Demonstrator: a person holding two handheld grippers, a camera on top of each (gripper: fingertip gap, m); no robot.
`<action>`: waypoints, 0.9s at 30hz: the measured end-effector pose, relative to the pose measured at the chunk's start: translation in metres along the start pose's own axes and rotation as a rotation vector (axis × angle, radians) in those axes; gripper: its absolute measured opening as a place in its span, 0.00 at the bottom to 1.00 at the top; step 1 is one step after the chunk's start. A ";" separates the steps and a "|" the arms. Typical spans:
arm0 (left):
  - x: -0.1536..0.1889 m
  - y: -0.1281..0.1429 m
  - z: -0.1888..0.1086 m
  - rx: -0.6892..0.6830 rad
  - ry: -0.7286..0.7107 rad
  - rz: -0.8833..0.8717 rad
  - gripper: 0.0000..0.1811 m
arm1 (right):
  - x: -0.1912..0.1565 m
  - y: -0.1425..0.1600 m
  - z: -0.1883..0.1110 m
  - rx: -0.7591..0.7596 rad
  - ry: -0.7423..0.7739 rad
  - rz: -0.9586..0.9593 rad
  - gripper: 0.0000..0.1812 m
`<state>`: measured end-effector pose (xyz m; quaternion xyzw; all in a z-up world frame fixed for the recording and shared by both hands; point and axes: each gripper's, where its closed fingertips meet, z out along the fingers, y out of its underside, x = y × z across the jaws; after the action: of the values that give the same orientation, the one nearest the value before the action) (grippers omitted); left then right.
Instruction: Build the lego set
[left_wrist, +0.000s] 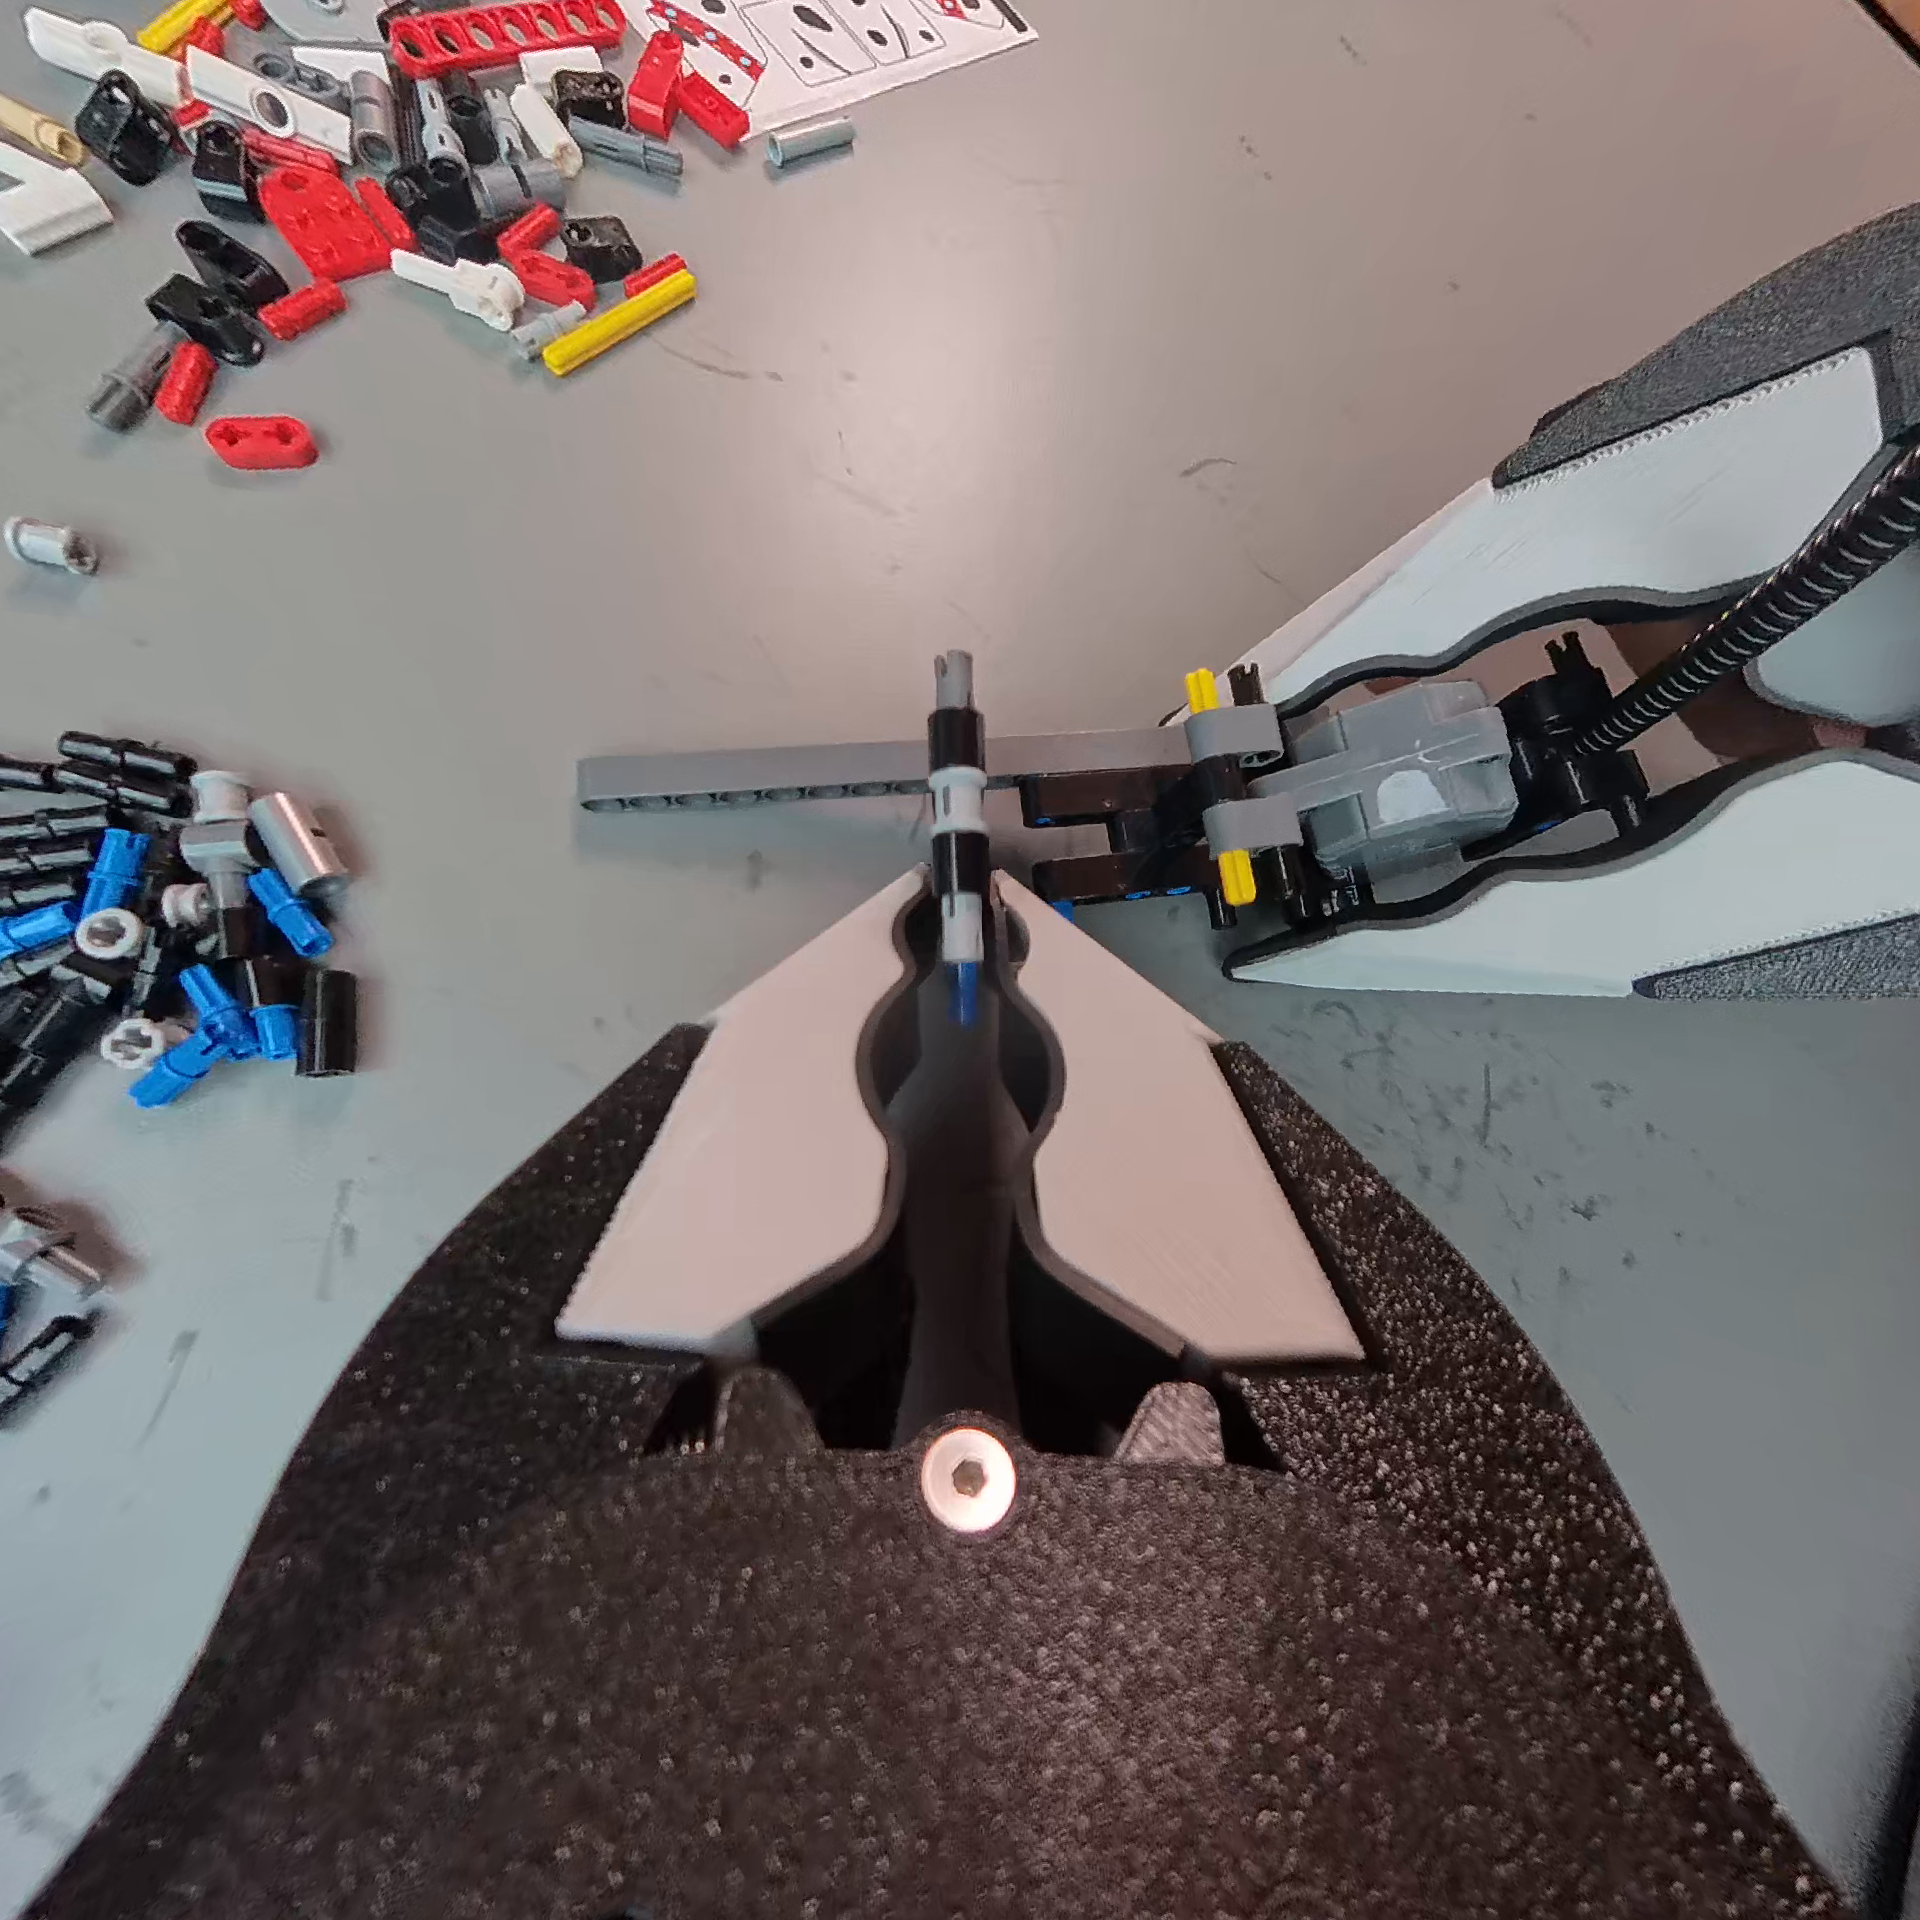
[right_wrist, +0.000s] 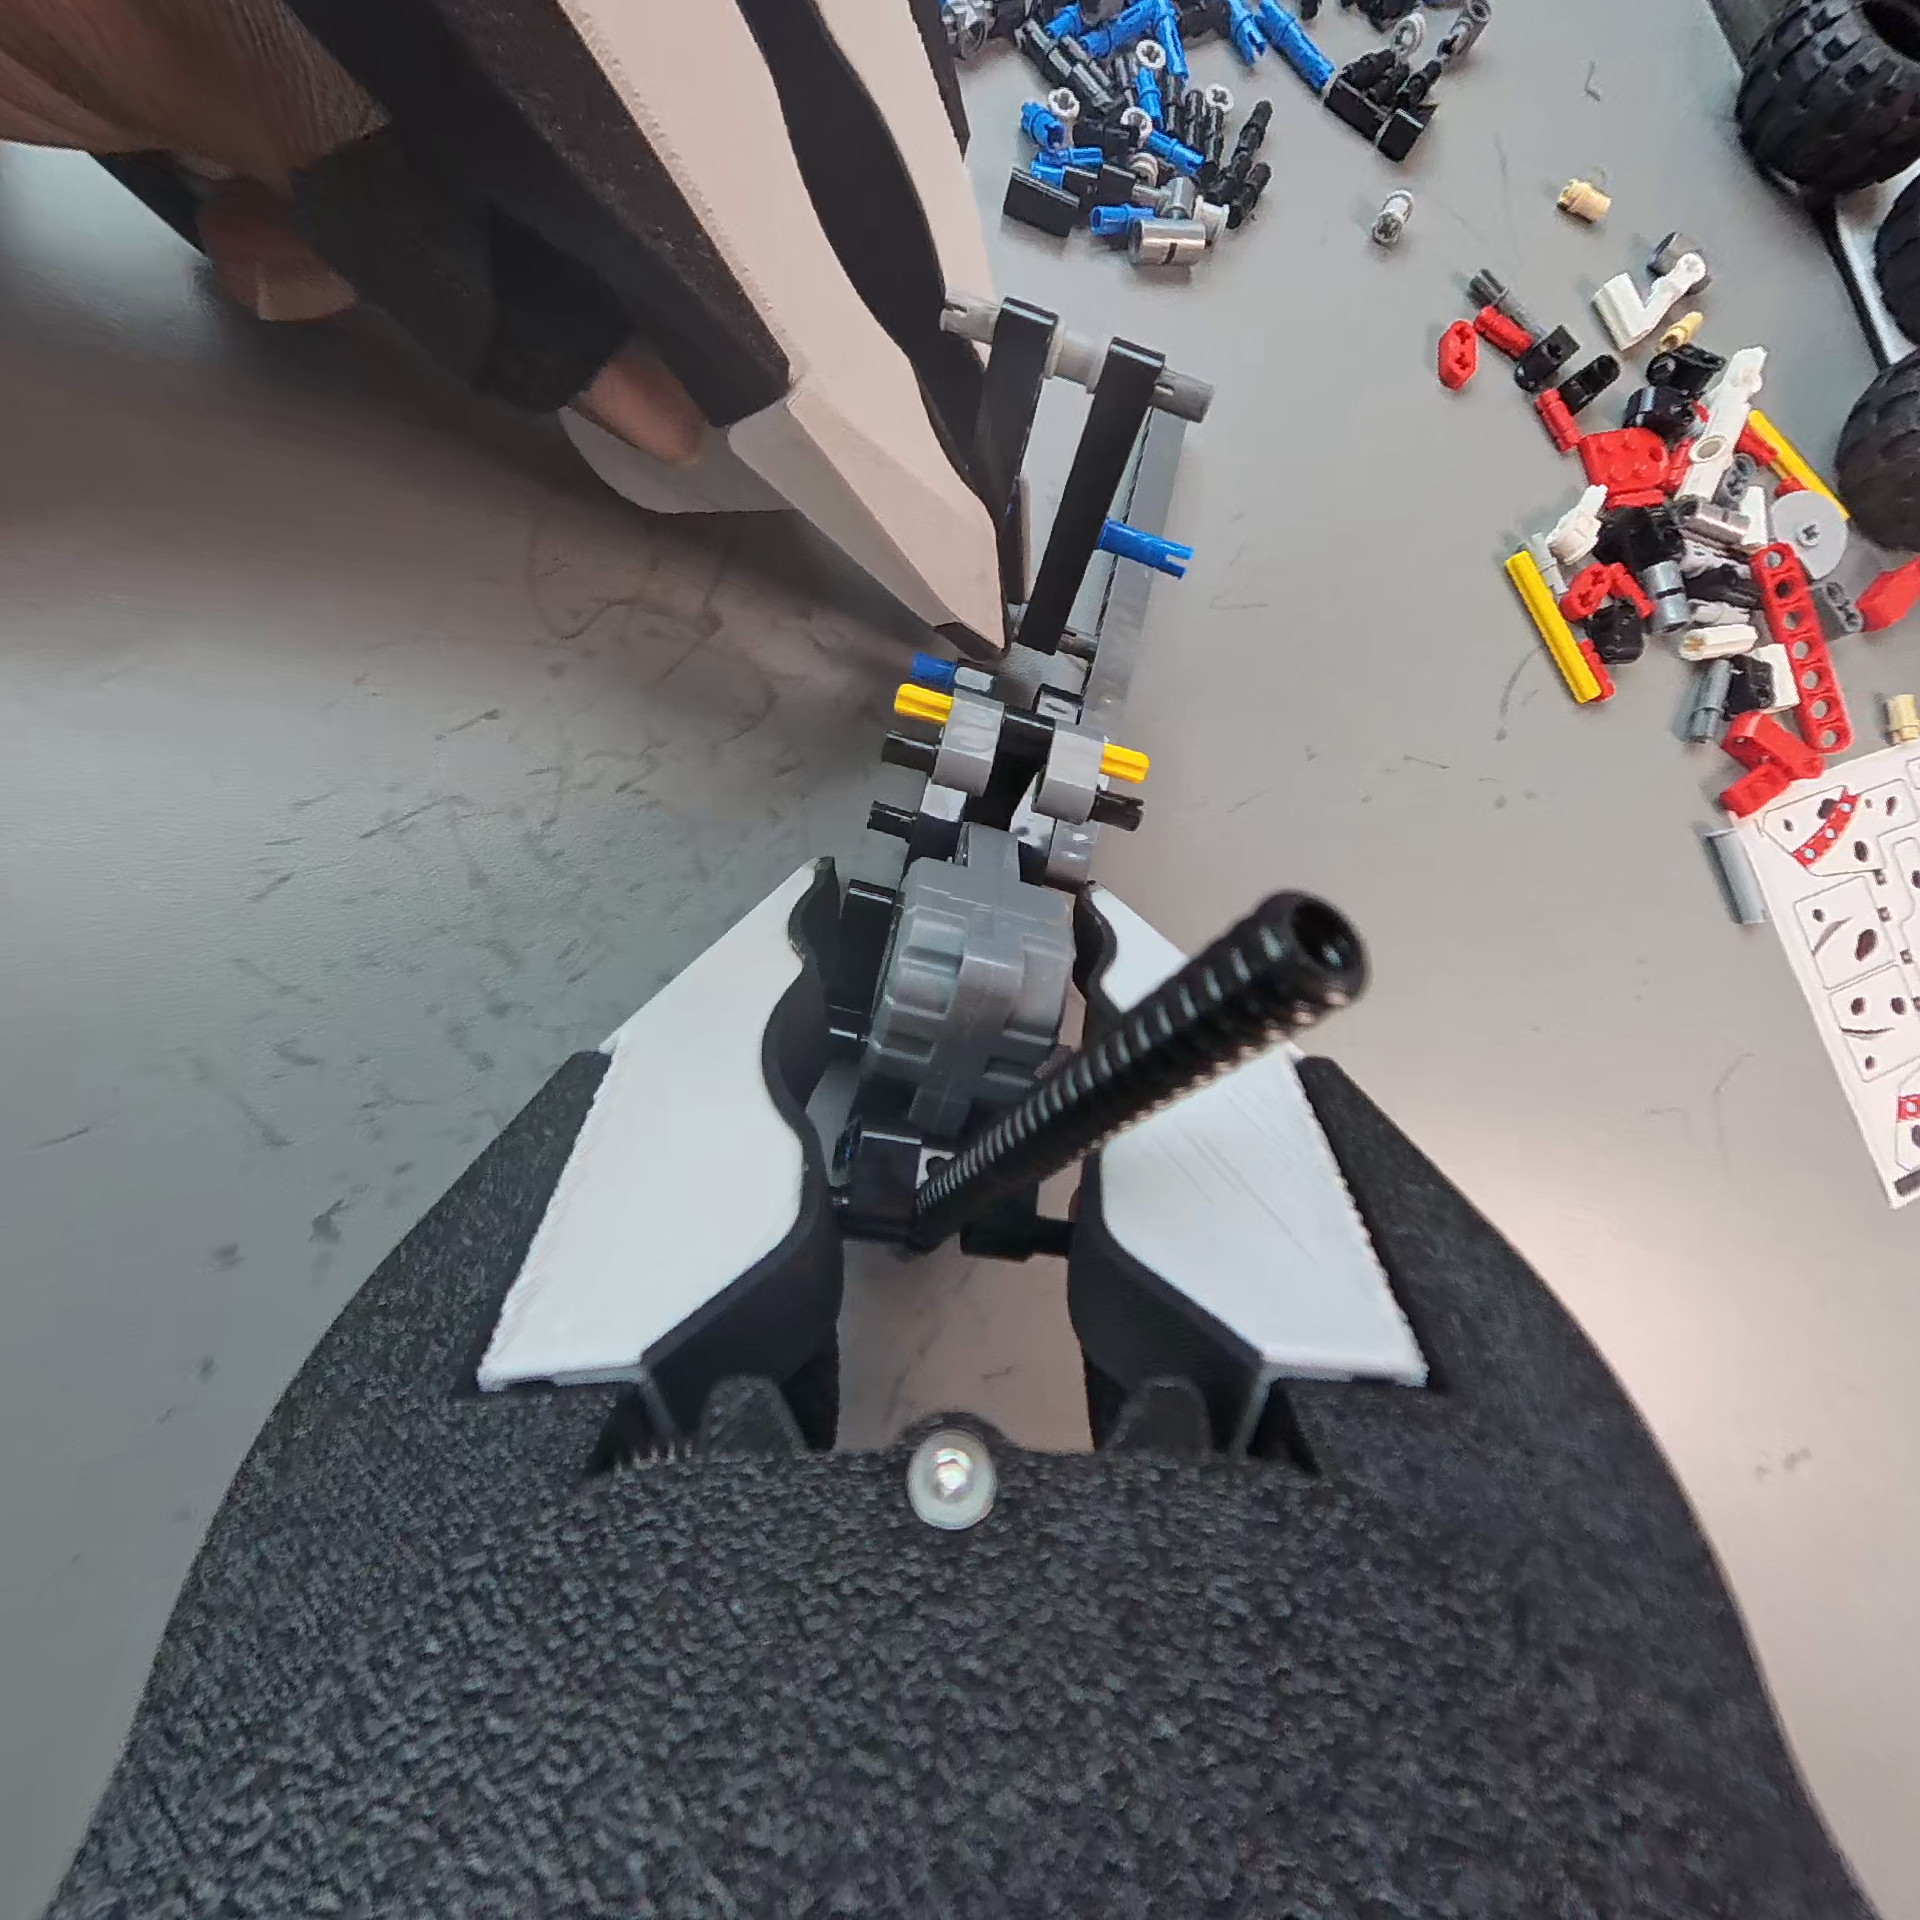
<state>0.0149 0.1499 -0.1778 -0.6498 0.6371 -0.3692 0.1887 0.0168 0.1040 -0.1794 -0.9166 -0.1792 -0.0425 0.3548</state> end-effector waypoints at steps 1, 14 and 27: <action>0.000 0.000 0.000 -0.002 0.001 -0.006 0.03 | -0.001 0.000 0.000 0.001 -0.011 -0.003 0.24; 0.000 0.002 -0.001 -0.007 0.007 -0.029 0.04 | -0.001 -0.002 -0.007 0.045 -0.061 0.115 0.41; 0.000 0.001 0.001 -0.006 0.003 -0.038 0.04 | 0.054 -0.073 -0.074 0.100 -0.156 0.168 0.42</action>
<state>0.0145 0.1496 -0.1791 -0.6616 0.6262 -0.3718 0.1787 0.0441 0.1210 -0.0666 -0.9100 -0.1307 0.0678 0.3876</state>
